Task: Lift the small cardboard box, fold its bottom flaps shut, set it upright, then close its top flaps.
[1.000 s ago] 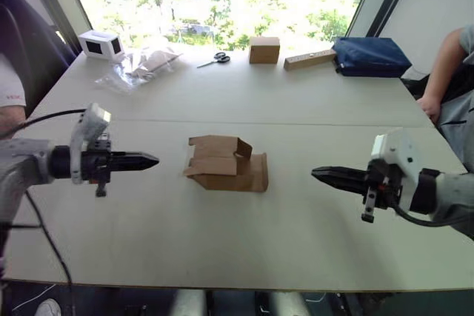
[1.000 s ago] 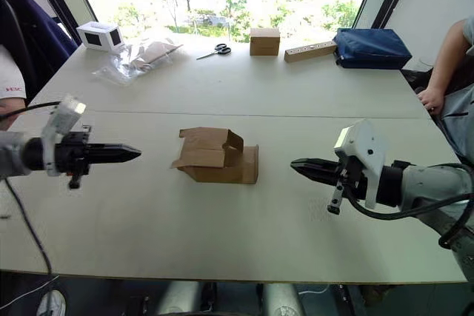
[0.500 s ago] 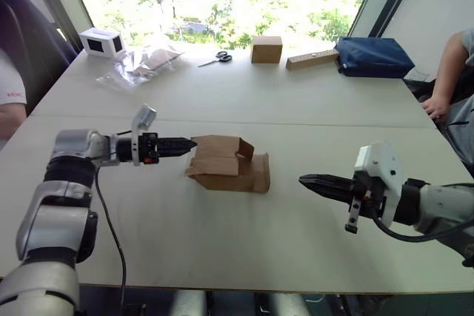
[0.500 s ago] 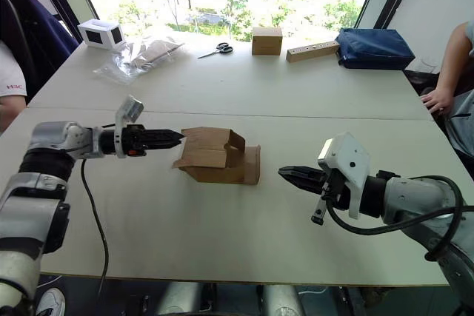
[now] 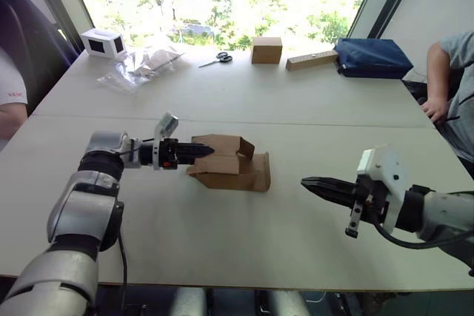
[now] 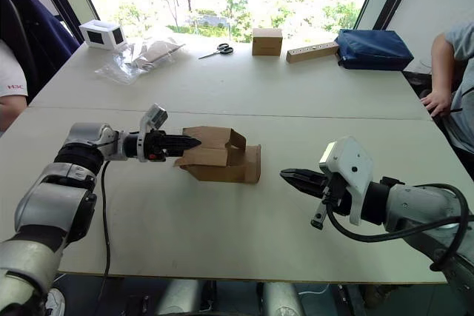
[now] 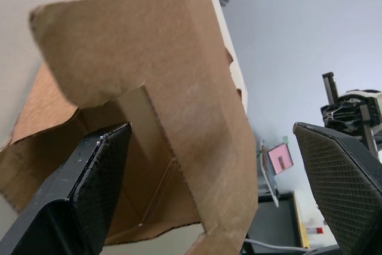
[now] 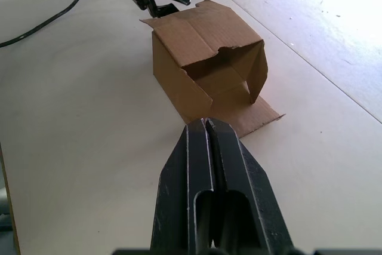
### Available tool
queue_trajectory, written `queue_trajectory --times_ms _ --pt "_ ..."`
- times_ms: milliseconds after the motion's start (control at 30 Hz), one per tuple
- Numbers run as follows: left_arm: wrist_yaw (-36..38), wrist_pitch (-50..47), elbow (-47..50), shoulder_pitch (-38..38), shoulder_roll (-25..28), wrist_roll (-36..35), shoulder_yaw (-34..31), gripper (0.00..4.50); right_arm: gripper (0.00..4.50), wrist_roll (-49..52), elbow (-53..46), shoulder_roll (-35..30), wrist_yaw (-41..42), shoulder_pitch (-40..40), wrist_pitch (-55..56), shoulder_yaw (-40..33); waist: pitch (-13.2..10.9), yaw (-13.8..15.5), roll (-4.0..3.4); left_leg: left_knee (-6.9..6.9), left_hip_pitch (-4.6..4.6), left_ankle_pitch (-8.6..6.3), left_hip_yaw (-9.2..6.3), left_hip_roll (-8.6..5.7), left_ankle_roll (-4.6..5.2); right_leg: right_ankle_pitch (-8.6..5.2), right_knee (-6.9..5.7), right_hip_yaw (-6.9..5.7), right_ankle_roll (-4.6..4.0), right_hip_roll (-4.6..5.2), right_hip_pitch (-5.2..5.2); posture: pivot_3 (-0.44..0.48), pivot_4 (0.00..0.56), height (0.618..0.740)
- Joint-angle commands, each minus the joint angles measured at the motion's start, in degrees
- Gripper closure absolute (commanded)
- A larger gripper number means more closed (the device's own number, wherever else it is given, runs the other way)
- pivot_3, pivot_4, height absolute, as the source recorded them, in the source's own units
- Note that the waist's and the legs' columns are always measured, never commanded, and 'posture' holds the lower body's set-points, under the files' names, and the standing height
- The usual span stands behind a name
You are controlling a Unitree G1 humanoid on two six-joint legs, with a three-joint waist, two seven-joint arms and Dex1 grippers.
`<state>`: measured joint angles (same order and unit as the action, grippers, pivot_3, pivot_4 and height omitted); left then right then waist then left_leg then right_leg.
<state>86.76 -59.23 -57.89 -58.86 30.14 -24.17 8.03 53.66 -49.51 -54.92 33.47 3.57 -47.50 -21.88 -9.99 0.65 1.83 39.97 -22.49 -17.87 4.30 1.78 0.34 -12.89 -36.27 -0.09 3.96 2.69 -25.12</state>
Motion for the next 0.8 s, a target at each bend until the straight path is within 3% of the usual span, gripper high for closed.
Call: queue_trajectory --times_ms 33,300,433,567,700,733,800 --pt "-0.2 1.8 -2.3 -2.5 -1.8 0.6 -2.7 0.04 4.5 1.1 -2.5 -0.4 -1.3 -0.3 0.3 -1.8 0.0 0.1 0.0 0.01 0.0 0.0 0.0 0.0 0.0 0.01 0.0 0.0 0.0 0.0 0.01 0.0 0.15 0.74" --pt "0.3 2.8 -4.3 -3.5 -4.1 2.2 -3.9 0.04 4.5 2.2 -3.0 -0.9 -2.5 0.2 0.2 -2.2 0.0 0.0 0.0 0.03 -0.01 -0.01 0.0 -0.01 0.02 0.03 0.01 0.0 0.0 0.0 0.02 0.0 0.15 0.74" --pt "0.0 4.3 -5.8 -3.8 -4.8 3.0 -4.8 1.06 4.5 2.6 -3.1 -1.0 -3.3 0.1 0.1 -2.1 0.0 0.0 0.0 0.03 0.0 -0.01 -0.02 0.0 0.02 0.03 0.0 0.0 0.0 -0.02 0.02 0.0 0.15 0.74" --pt "1.0 4.3 -5.7 -3.8 -4.8 3.5 -4.7 2.8 4.5 3.0 -3.4 -0.9 -3.8 0.3 0.1 -2.2 0.0 0.0 0.0 0.03 -0.01 -0.01 -0.01 0.0 0.02 0.03 0.0 0.0 0.0 0.0 0.02 0.0 0.15 0.74" --pt "2.1 4.6 -5.7 -3.5 -4.4 4.4 -4.4 4.24 4.5 3.2 -3.5 -1.0 -4.3 0.2 0.1 -1.9 0.0 0.0 0.0 0.03 -0.01 -0.01 -0.01 0.0 0.02 0.03 0.01 0.0 0.0 0.0 0.02 0.0 0.15 0.74" --pt "2.5 4.3 -5.3 -3.5 -4.2 4.5 -4.3 4.46 4.5 3.3 -3.4 -0.9 -4.5 0.1 0.2 -1.8 0.0 0.0 0.0 0.03 -0.01 -0.01 -0.01 0.0 0.02 0.03 0.01 0.0 0.0 0.0 0.02 0.0 0.15 0.74" --pt "3.3 3.2 -4.1 -3.5 -3.7 4.4 -4.1 4.46 4.5 3.0 -3.3 -0.6 -4.9 -0.3 0.5 -1.4 0.0 0.0 0.0 0.03 -0.01 -0.01 -0.01 0.01 0.02 0.03 0.01 0.0 -0.01 0.0 0.02 0.0 0.15 0.74"
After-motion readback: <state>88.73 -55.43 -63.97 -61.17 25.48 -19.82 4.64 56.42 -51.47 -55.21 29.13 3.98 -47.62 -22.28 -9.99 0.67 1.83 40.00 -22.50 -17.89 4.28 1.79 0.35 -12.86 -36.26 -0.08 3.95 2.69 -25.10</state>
